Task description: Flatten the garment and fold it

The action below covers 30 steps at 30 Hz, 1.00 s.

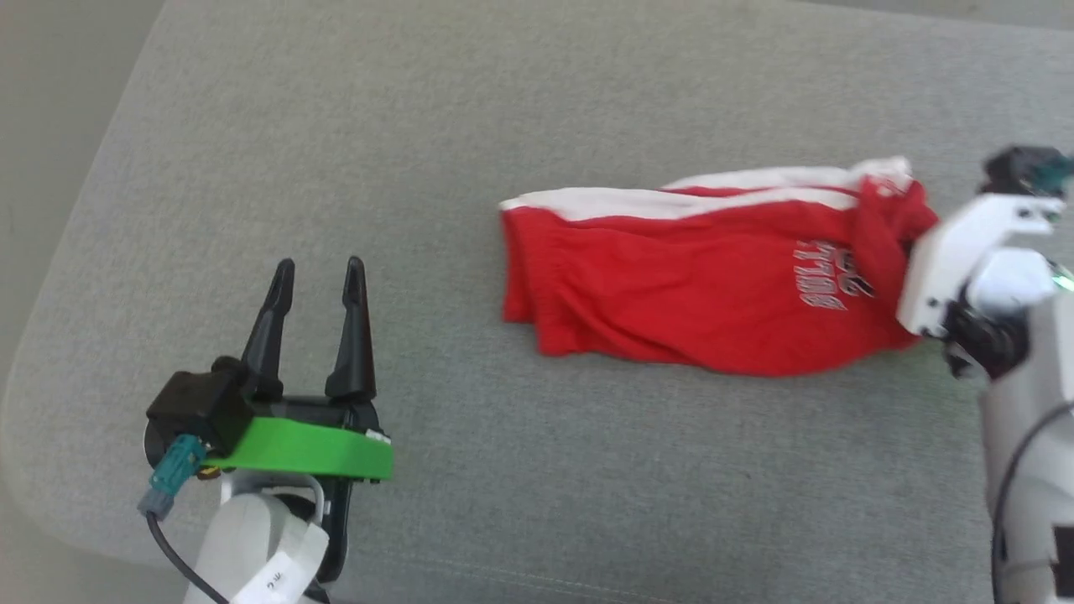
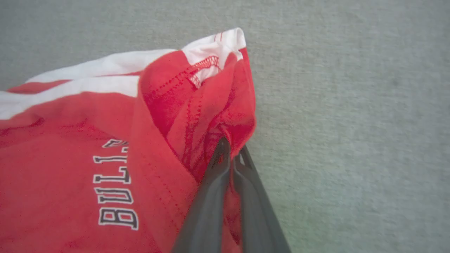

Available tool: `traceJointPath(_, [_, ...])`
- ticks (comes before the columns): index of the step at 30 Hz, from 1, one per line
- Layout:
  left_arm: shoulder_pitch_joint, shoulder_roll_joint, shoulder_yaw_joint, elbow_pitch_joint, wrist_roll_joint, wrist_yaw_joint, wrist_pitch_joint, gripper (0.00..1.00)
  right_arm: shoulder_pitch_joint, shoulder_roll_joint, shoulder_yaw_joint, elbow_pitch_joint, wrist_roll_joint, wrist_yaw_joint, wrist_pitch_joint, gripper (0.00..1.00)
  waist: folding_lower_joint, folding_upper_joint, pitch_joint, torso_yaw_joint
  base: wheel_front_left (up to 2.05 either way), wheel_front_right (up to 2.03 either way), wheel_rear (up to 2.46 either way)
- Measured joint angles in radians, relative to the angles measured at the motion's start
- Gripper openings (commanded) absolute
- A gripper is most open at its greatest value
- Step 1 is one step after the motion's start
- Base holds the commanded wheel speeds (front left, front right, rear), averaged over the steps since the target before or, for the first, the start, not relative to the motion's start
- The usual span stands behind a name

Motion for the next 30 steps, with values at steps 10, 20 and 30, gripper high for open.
traceJointPath(10, [0.02,0.0,-0.007,0.004,0.011,0.0,0.0,1.0,0.167,-0.028,-0.125,-0.231,-0.105,0.0,0.006,0.0,0.0,0.0,-0.045,-0.056,0.0,0.0,0.0])
traceJointPath(20, [0.02,0.0,-0.025,0.012,0.014,0.0,0.0,1.0,0.187,-0.02,0.097,-0.467,-0.139,0.0,0.056,0.0,0.0,0.0,-0.049,-0.061,0.0,0.0,0.0])
traceJointPath(30, [0.015,0.0,-0.036,0.012,0.009,0.0,0.0,1.0,0.131,-0.02,0.472,-0.568,-0.067,0.0,0.165,0.0,0.0,0.0,-0.026,-0.02,0.0,0.0,0.0])
